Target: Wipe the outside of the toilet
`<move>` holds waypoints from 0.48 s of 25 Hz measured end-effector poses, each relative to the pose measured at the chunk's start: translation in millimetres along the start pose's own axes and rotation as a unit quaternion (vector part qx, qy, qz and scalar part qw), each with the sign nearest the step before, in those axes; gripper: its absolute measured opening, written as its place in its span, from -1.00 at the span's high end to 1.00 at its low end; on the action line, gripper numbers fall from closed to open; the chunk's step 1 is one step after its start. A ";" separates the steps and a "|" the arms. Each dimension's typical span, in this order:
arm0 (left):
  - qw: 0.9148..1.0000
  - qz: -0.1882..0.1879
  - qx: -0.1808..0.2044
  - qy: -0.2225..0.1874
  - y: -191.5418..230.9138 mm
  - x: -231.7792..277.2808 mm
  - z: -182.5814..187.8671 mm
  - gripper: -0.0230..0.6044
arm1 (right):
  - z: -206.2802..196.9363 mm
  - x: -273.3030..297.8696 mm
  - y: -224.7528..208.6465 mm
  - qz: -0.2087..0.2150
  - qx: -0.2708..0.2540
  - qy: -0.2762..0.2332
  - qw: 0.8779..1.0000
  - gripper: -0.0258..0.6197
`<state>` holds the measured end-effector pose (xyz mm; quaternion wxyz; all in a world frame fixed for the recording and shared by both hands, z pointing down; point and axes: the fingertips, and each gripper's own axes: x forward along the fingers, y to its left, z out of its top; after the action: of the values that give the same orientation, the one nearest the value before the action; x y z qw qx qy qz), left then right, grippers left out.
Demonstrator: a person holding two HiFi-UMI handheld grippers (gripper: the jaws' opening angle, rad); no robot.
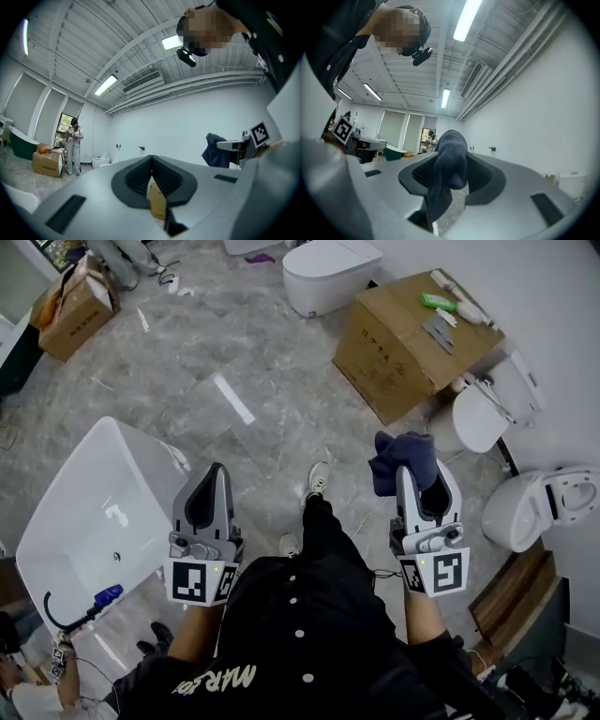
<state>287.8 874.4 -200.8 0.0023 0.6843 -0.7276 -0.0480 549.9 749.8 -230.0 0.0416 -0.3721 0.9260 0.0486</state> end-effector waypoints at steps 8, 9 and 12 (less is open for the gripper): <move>1.000 0.026 0.010 -0.004 26.0 93.2 3.1 0.89 | -13.6 96.5 -49.3 0.009 -0.018 -0.012 1.000 0.42; 1.000 0.028 0.014 -0.007 27.6 105.4 6.3 0.89 | -12.7 108.2 -54.2 0.013 -0.026 -0.015 0.999 0.42; 0.999 0.032 0.020 -0.014 32.3 143.1 14.9 0.89 | -12.2 142.4 -73.2 0.024 -0.026 -0.021 0.999 0.42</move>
<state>245.5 734.7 -222.2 -0.0197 0.6596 -0.7502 -0.0428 497.7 598.1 -238.3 0.0504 -0.3499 0.9318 0.0819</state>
